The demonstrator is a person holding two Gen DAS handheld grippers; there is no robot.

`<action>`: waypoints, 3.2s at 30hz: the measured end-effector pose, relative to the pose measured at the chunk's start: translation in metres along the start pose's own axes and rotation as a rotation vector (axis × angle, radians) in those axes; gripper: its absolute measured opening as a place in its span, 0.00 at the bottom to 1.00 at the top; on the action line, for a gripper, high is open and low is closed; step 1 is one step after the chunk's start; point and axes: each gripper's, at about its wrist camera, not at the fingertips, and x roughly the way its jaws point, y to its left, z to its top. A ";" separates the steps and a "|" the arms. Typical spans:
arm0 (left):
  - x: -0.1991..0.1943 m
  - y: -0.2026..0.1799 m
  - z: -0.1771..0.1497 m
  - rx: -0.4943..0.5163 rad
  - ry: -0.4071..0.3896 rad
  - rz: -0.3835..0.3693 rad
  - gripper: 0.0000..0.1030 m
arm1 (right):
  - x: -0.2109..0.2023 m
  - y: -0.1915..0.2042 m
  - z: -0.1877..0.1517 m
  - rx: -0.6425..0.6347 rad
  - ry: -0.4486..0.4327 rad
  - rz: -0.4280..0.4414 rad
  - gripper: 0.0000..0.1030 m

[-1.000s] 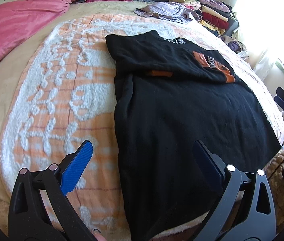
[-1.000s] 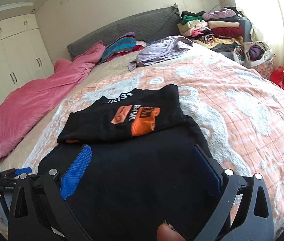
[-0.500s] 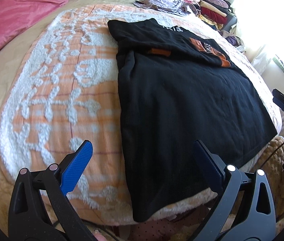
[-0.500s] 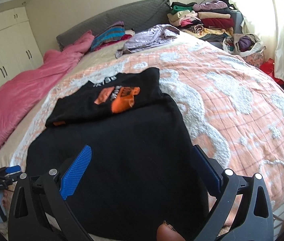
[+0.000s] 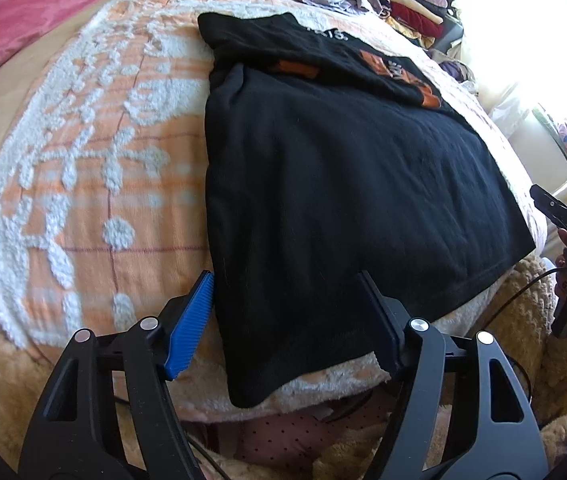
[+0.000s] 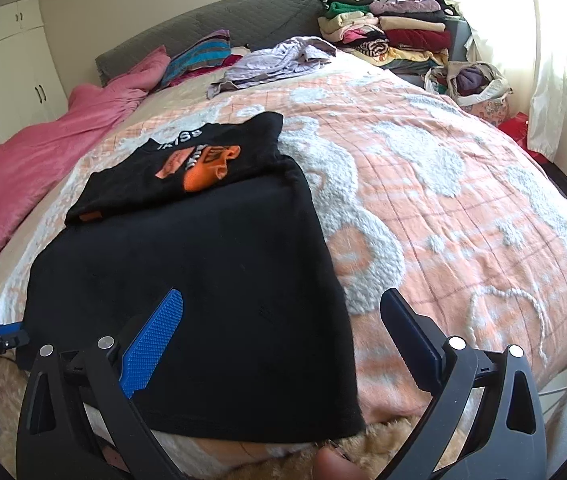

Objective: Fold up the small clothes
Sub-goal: 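Move both open tools back to the hem of the sweatshirt, then grasp the hem with the right tool while the left tool grasps the hem too, then lift the hem with both tools and fold it toward the collar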

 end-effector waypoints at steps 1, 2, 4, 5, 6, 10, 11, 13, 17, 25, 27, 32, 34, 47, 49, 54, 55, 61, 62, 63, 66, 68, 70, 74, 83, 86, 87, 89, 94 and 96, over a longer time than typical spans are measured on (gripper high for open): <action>0.001 0.000 -0.002 -0.005 0.006 -0.001 0.61 | 0.000 -0.001 -0.001 0.000 0.006 0.005 0.96; 0.002 0.000 -0.004 -0.011 0.012 -0.002 0.61 | -0.001 -0.003 -0.004 -0.002 0.016 0.013 0.96; 0.002 -0.001 -0.009 -0.023 0.024 -0.010 0.61 | -0.001 -0.005 -0.009 -0.011 0.036 0.020 0.96; 0.003 -0.001 -0.011 -0.027 0.028 -0.014 0.61 | -0.001 -0.005 -0.011 -0.015 0.046 0.022 0.96; 0.004 -0.001 -0.014 -0.031 0.034 -0.015 0.61 | -0.002 -0.006 -0.013 -0.015 0.059 0.026 0.96; 0.007 -0.001 -0.019 -0.046 0.049 -0.027 0.66 | 0.000 -0.010 -0.020 0.000 0.113 0.046 0.96; 0.007 -0.002 -0.019 -0.044 0.050 -0.028 0.67 | -0.001 -0.012 -0.021 0.005 0.119 0.055 0.96; 0.007 -0.002 -0.020 -0.040 0.051 -0.027 0.68 | 0.000 -0.015 -0.024 0.019 0.137 0.068 0.96; 0.008 -0.002 -0.020 -0.042 0.053 -0.026 0.70 | 0.003 -0.017 -0.027 0.021 0.175 0.070 0.95; 0.007 -0.001 -0.023 -0.043 0.055 -0.014 0.71 | 0.015 -0.023 -0.038 0.026 0.237 0.019 0.27; 0.007 -0.001 -0.023 -0.045 0.056 -0.012 0.71 | 0.011 -0.019 -0.040 -0.004 0.216 0.016 0.11; 0.007 0.000 -0.023 -0.048 0.057 -0.008 0.71 | -0.020 -0.014 -0.032 -0.017 0.068 0.097 0.09; 0.008 -0.001 -0.023 -0.040 0.054 0.001 0.71 | -0.032 -0.015 -0.025 -0.005 0.013 0.116 0.09; 0.006 0.000 -0.022 -0.031 0.053 0.009 0.28 | -0.043 -0.015 -0.008 0.021 -0.084 0.132 0.09; 0.006 0.000 -0.022 -0.030 0.050 0.010 0.27 | -0.043 -0.016 -0.008 0.023 -0.087 0.130 0.09; -0.002 0.004 -0.017 -0.054 0.021 -0.042 0.05 | -0.044 -0.017 -0.008 0.027 -0.089 0.132 0.09; -0.004 0.005 -0.015 -0.061 0.016 -0.058 0.04 | -0.044 -0.017 -0.007 0.031 -0.091 0.135 0.09; -0.030 0.014 0.003 -0.091 -0.062 -0.140 0.03 | -0.050 -0.020 -0.004 0.045 -0.118 0.140 0.08; -0.035 0.014 0.006 -0.090 -0.078 -0.138 0.03 | -0.051 -0.020 -0.003 0.046 -0.123 0.139 0.08; -0.040 0.014 0.011 -0.087 -0.099 -0.136 0.03 | -0.052 -0.020 -0.001 0.048 -0.127 0.138 0.09; -0.054 0.017 0.024 -0.085 -0.148 -0.133 0.03 | -0.055 -0.020 0.004 0.051 -0.141 0.141 0.08; -0.060 0.018 0.031 -0.086 -0.173 -0.135 0.03 | -0.057 -0.018 0.009 0.047 -0.153 0.142 0.09; -0.066 0.019 0.039 -0.079 -0.197 -0.128 0.03 | -0.059 -0.016 0.015 0.037 -0.166 0.138 0.09; -0.070 0.019 0.055 -0.073 -0.224 -0.116 0.03 | -0.061 -0.011 0.029 0.022 -0.194 0.139 0.08; -0.087 0.023 0.084 -0.063 -0.293 -0.098 0.03 | -0.062 0.001 0.066 -0.016 -0.251 0.132 0.08; -0.088 0.023 0.093 -0.057 -0.310 -0.085 0.03 | -0.061 0.003 0.077 -0.028 -0.266 0.132 0.08; -0.088 0.022 0.097 -0.054 -0.316 -0.081 0.03 | -0.060 0.004 0.081 -0.030 -0.270 0.132 0.08; -0.088 0.022 0.102 -0.048 -0.325 -0.070 0.03 | -0.057 0.004 0.089 -0.026 -0.279 0.135 0.09; -0.086 0.025 0.118 -0.049 -0.340 -0.058 0.03 | -0.044 0.001 0.114 0.017 -0.288 0.153 0.09; -0.085 0.025 0.125 -0.046 -0.349 -0.049 0.03 | -0.039 0.003 0.124 0.012 -0.295 0.144 0.09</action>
